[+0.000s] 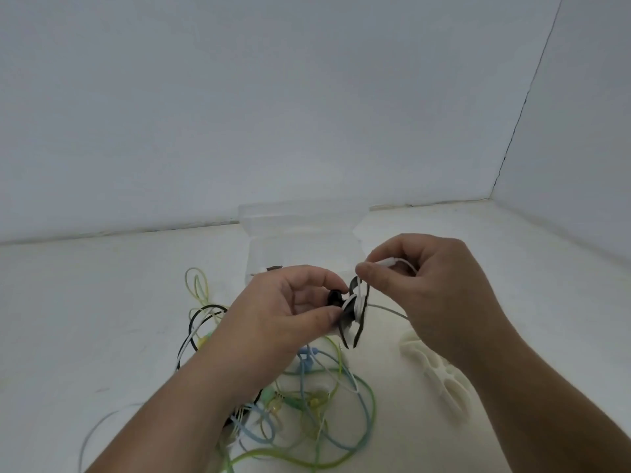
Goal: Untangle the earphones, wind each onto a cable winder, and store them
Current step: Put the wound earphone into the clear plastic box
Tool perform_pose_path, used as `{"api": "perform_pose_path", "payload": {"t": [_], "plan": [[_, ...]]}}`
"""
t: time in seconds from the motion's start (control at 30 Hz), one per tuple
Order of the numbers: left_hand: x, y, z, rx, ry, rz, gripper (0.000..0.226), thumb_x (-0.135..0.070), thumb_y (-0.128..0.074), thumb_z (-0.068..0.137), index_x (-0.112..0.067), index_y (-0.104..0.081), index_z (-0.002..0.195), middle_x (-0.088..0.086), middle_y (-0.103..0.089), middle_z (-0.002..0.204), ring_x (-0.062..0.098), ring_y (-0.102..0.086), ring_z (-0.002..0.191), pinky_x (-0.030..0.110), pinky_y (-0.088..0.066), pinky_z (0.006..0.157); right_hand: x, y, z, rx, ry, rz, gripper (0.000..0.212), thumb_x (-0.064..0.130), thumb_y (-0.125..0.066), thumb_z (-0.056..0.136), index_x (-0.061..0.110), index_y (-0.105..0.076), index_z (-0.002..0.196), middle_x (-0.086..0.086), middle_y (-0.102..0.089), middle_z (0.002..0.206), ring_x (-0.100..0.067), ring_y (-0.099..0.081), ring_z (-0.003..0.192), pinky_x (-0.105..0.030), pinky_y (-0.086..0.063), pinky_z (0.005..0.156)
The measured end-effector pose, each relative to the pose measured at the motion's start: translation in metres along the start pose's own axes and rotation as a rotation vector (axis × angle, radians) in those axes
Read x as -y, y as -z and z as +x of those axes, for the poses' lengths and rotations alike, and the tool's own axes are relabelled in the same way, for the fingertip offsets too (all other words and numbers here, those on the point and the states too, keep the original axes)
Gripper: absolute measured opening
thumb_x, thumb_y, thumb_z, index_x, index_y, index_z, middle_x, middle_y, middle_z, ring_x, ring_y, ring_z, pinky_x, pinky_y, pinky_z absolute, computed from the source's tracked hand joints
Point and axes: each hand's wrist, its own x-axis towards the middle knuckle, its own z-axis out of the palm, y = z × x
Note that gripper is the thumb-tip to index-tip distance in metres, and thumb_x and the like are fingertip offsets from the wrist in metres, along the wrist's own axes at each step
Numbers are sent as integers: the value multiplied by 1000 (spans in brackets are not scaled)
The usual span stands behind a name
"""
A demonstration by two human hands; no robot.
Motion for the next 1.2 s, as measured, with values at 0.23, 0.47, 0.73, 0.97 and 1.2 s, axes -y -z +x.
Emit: {"api": "perform_pose_path", "payload": {"t": [0.23,0.47,0.73,0.97,1.2], "plan": [[1,1,-1,82,-43,-150,21,-6,-74,74,-17,-77,91,11,-75,85,18,-72,79,22,-55,72,-7,4,3,127,-188,306,17,26,-74,81,12,-71,71,5,-41,49,-12,-31,46,-19,-29,44],[0,-1,0,-9,-167,-271,29,-15,-82,60,-17,-77,89,16,-75,90,21,-71,77,26,-57,70,-12,2,6,186,-276,451,25,16,-62,94,14,-68,69,1,-39,54,-14,-27,48,-21,-25,43],[-2,0,4,-397,-222,-238,27,-6,-76,70,-9,-71,97,8,-76,83,17,-73,77,19,-55,68,-4,-25,-9,469,-199,243,29,18,-51,102,13,-71,83,-2,-44,56,-11,-33,47,-18,-29,44],[-2,-4,0,-432,-190,43,22,-3,-72,85,-22,-69,96,2,-77,76,24,-73,78,23,-55,71,2,-15,-9,504,-185,80,29,24,-58,98,15,-74,75,7,-41,49,-7,-33,43,-21,-28,47],[0,5,4,-490,-231,139,24,-2,-74,84,-25,-70,91,-5,-75,73,21,-71,72,19,-53,63,4,-4,-8,520,-193,131,27,22,-62,95,14,-73,73,6,-41,48,-12,-31,45,-26,-27,48]]}}
